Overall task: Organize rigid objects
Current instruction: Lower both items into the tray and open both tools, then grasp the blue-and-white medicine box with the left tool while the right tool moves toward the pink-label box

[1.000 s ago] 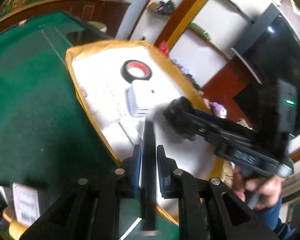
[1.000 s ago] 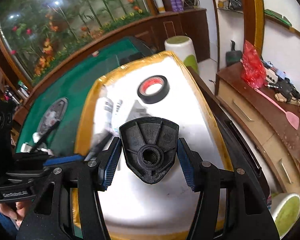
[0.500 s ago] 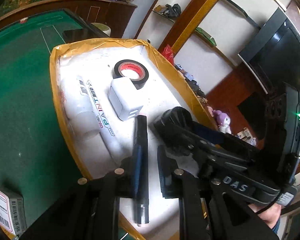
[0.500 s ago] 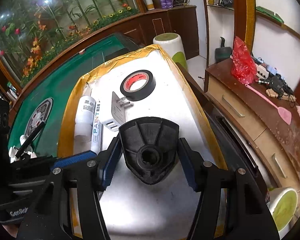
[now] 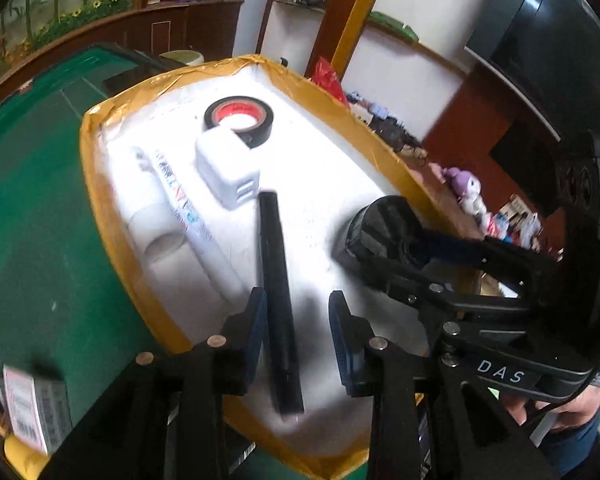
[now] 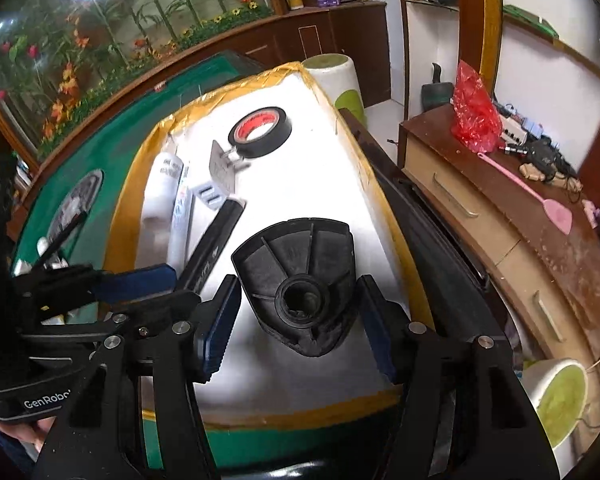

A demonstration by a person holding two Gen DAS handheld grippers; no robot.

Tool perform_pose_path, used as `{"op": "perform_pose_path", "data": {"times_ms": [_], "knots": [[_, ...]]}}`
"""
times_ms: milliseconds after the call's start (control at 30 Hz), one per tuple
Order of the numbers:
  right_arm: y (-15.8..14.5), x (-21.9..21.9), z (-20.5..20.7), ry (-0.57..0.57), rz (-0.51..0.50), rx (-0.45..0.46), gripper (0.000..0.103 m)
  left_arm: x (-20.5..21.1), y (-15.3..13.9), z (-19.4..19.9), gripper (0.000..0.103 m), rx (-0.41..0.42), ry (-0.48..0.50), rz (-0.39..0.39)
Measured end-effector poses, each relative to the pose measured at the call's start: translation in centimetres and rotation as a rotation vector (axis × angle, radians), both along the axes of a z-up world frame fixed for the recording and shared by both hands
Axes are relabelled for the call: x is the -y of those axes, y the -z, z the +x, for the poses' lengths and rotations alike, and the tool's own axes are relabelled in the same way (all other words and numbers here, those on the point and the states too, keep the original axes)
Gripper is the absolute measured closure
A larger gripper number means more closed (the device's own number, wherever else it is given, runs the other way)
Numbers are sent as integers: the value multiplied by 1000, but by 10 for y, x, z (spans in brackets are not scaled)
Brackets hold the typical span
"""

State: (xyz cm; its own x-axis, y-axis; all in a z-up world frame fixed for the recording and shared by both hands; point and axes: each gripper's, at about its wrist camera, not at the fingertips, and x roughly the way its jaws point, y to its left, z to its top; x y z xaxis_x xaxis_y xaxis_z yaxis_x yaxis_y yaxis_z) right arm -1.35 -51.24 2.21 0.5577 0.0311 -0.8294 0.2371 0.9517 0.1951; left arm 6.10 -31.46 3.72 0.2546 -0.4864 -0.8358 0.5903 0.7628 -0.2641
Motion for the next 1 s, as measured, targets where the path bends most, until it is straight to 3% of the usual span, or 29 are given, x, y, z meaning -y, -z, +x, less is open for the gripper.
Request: {"op": "perform_pose_path", "data": {"times_ms": [267, 400, 467, 533, 667, 800, 1000], "knots": [[2, -19, -28, -69, 11, -20, 42, -17, -4, -27, 71, -24, 23, -8], [-8, -25, -27, -65, -42, 41, 42, -23, -5, -25, 70, -34, 12, -59], [-13, -24, -22, -60, -69, 65, 33, -25, -8, -24, 64, -26, -1, -64], [-19, -26, -16, -58, -121, 76, 21, -32, -14, -24, 48, -1, -21, -68], [-32, -26, -11, -18, -154, 93, 20, -51, -27, -27, 42, 15, -47, -104], [-52, -32, -18, 16, -117, 153, 20, -85, -44, -32, 42, 58, -90, -160], [-66, -79, -20, -130, -20, 204, 20, -165, -60, -37, 41, 114, -214, -208]]}}
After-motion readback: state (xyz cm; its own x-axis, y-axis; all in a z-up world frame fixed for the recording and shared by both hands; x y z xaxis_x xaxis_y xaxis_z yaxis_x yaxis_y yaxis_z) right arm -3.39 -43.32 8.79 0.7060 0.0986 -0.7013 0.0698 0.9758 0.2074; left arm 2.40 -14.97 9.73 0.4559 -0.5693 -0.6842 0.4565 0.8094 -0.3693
